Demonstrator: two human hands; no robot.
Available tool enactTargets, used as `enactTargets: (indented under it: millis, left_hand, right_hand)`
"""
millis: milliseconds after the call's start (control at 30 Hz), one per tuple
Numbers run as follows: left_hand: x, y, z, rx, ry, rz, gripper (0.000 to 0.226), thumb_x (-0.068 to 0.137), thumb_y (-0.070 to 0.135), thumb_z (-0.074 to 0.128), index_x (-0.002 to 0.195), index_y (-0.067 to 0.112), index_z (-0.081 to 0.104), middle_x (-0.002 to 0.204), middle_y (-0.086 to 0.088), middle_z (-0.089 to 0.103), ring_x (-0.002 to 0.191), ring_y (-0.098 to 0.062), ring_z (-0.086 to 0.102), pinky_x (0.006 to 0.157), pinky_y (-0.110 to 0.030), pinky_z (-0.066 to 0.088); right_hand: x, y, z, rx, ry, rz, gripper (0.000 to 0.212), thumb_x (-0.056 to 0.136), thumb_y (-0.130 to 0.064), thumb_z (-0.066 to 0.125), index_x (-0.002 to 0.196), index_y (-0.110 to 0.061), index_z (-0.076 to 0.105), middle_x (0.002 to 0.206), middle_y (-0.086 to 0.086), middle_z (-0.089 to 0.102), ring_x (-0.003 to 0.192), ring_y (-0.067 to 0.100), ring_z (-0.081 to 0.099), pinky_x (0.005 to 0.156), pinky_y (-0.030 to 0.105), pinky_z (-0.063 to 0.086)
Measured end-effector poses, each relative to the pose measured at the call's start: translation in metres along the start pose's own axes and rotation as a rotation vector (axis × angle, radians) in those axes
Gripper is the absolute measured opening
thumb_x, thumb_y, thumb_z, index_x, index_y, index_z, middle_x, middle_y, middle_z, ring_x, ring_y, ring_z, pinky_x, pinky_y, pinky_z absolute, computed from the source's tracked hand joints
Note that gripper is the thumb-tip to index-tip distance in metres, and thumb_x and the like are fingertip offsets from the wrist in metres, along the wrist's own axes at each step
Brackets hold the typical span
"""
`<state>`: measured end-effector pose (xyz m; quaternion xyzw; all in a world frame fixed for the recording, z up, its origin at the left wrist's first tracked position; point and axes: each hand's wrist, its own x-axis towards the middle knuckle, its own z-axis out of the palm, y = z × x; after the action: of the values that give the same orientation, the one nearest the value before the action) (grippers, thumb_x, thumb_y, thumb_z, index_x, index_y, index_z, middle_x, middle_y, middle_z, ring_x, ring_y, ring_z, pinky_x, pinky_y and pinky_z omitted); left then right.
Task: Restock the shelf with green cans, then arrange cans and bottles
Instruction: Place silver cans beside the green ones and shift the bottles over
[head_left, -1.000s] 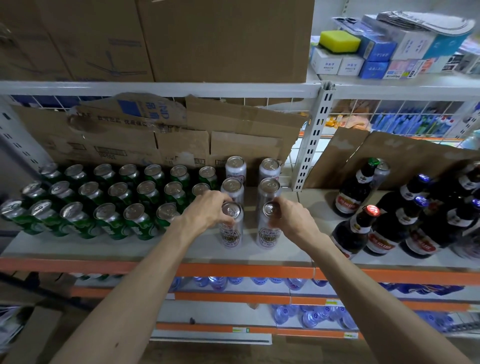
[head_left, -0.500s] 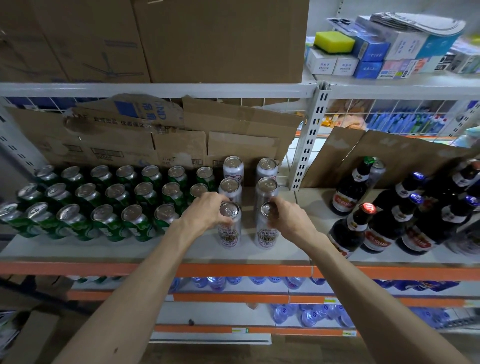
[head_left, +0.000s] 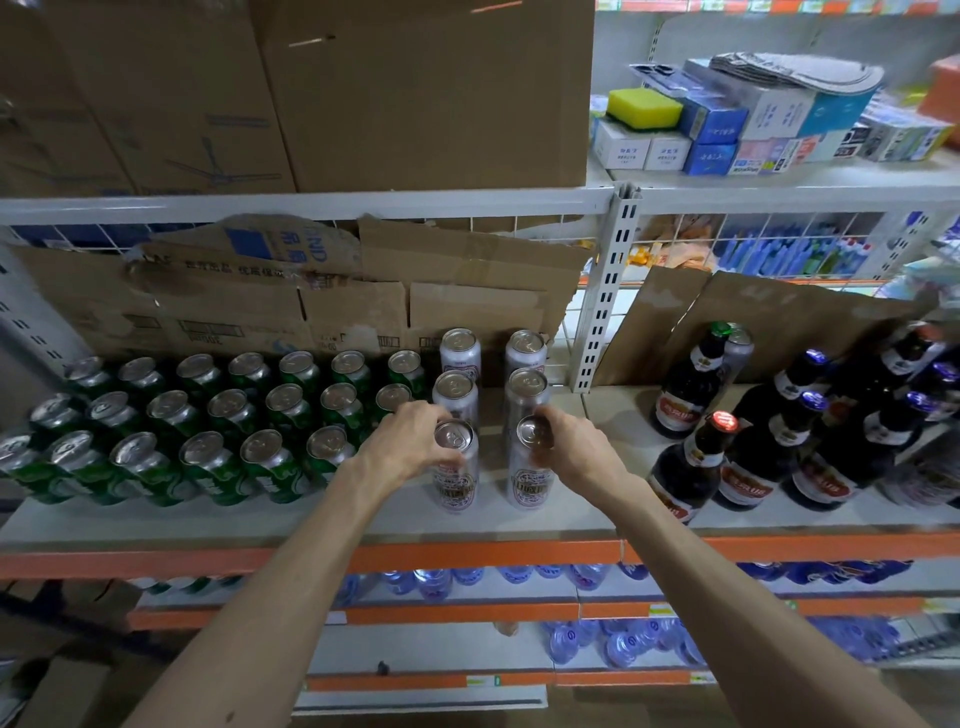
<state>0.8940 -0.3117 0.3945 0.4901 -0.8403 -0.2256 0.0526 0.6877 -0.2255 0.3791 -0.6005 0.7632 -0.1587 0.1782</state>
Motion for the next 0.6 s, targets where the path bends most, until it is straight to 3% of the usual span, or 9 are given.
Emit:
enactTargets:
  millis: [133, 333, 500, 600]
  left_hand:
    - [0.0, 0.0, 0.0, 0.002, 0.009, 0.015, 0.047, 0.063, 0.041, 0.086, 0.104, 0.02, 0.071, 0.093, 0.0, 0.066, 0.086, -0.02, 0.064, 0.076, -0.039, 0.054]
    - [0.0, 0.0, 0.0, -0.003, 0.015, 0.014, 0.045, 0.066, 0.036, 0.086, 0.105, 0.021, 0.072, 0.093, 0.003, 0.065, 0.084, -0.017, 0.062, 0.071, -0.033, 0.049]
    - [-0.003, 0.006, -0.004, 0.082, -0.015, 0.006, 0.056, 0.069, 0.045, 0.083, 0.116, 0.021, 0.063, 0.108, 0.003, 0.064, 0.098, -0.021, 0.064, 0.075, -0.036, 0.051]
    - [-0.005, 0.037, -0.018, 0.278, 0.134, 0.098, 0.062, 0.078, 0.055, 0.072, 0.128, 0.022, 0.054, 0.125, 0.002, 0.057, 0.111, -0.027, 0.06, 0.079, -0.04, 0.048]
  right_hand:
    - [0.0, -0.001, -0.002, 0.011, -0.015, 0.001, 0.051, 0.081, -0.018, 0.073, 0.126, -0.018, 0.051, 0.114, 0.011, 0.068, 0.101, 0.034, 0.062, 0.084, 0.043, 0.051]
    - [-0.001, -0.003, -0.002, 0.028, -0.014, 0.011, 0.053, 0.081, -0.016, 0.073, 0.129, -0.017, 0.05, 0.117, 0.011, 0.067, 0.104, 0.032, 0.062, 0.083, 0.039, 0.05]
    - [-0.007, -0.005, -0.008, 0.157, -0.01, 0.065, 0.067, 0.079, -0.016, 0.077, 0.137, -0.018, 0.044, 0.124, 0.01, 0.063, 0.11, 0.03, 0.06, 0.087, 0.038, 0.049]
    - [-0.016, -0.007, -0.016, 0.162, 0.115, 0.083, 0.06, 0.086, -0.023, 0.072, 0.138, -0.015, 0.043, 0.135, 0.009, 0.054, 0.12, 0.03, 0.054, 0.095, 0.043, 0.046]
